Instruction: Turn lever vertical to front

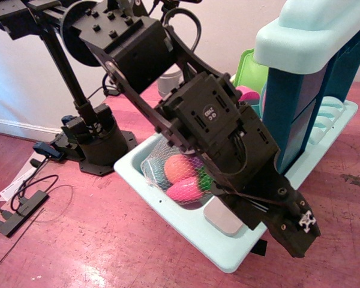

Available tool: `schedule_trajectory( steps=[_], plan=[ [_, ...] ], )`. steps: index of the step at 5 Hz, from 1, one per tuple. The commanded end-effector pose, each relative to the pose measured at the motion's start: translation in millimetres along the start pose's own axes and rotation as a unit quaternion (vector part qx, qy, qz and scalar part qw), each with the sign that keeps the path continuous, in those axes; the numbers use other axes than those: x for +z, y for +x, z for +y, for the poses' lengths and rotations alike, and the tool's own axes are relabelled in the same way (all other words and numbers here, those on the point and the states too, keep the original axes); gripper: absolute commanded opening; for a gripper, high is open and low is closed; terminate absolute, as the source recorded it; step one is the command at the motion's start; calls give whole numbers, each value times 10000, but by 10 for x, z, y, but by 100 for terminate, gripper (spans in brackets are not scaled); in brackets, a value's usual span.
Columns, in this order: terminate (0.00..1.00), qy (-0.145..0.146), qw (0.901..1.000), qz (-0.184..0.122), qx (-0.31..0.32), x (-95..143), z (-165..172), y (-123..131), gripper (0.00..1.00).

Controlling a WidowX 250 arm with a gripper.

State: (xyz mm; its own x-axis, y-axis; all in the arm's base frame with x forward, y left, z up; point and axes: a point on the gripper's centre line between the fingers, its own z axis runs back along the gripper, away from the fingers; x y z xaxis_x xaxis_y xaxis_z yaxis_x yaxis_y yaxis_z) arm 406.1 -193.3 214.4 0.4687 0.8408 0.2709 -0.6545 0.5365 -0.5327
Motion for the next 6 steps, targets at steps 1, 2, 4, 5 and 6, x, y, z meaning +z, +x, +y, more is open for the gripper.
schedule_trajectory(
  steps=[1, 2, 4, 5, 6],
  plan=[
    [0, 0, 10000, 0, 0, 0, 0, 0, 100],
    [0, -58, 9999, -135, 74, 0, 90, 26, 100],
    [0, -19, 9991, -378, 212, 103, 374, 223, 100],
    [0, -51, 9985, -492, 235, 153, 454, 327, 100],
    [0, -22, 9985, -497, 216, 169, 506, 395, 100]
  ],
)
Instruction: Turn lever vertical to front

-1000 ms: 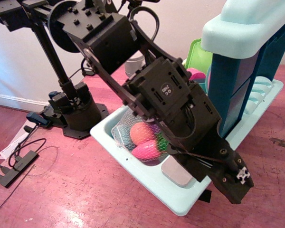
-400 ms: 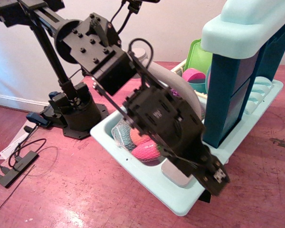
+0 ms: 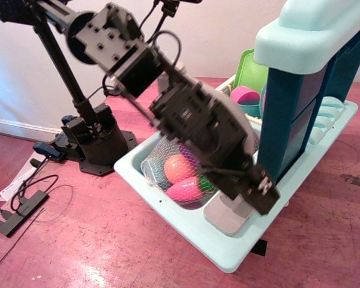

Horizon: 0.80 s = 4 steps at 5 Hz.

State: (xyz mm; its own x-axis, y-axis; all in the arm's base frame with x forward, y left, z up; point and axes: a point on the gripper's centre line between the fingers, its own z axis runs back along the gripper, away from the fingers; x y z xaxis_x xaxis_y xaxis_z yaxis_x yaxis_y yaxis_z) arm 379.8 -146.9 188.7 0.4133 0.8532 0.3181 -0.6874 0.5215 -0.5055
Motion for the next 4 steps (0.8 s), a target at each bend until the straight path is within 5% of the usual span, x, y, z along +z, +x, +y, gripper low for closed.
schedule_trajectory(
  steps=[1, 4],
  plan=[
    [0, -215, 9995, -151, 193, 106, 65, 165, 100],
    [0, -154, 9997, 153, 135, 0, 441, -30, 100]
  ],
)
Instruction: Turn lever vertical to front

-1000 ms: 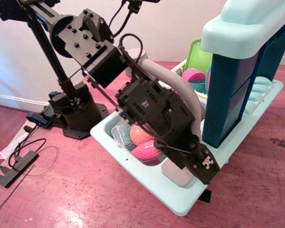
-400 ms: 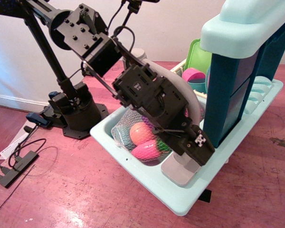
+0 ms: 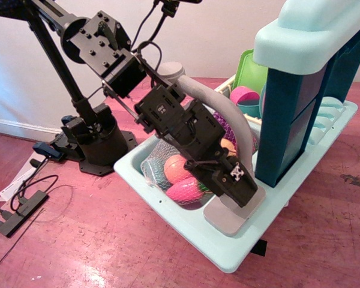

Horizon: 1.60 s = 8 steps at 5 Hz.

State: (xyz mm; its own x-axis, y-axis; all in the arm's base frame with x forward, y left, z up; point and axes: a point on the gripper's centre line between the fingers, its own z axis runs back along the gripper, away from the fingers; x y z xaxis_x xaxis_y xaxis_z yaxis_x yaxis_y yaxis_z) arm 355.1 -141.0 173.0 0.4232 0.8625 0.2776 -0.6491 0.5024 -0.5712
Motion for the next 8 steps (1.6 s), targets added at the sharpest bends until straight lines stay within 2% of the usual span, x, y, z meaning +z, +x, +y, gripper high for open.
schedule_trajectory(
  steps=[1, 2, 3, 4, 5, 8],
  plan=[
    [0, 294, 9995, 72, 7, 66, 379, -22, 100],
    [0, 389, 9991, 167, 78, 246, 693, -182, 100],
    [0, 460, 9989, 11, 102, 582, 923, -257, 100],
    [0, 505, 9987, -99, -13, 799, 978, -289, 100],
    [0, 267, 9995, -13, -174, 847, 975, -308, 100],
    [0, 267, 9995, -13, -174, 847, 975, -308, 100]
  ],
)
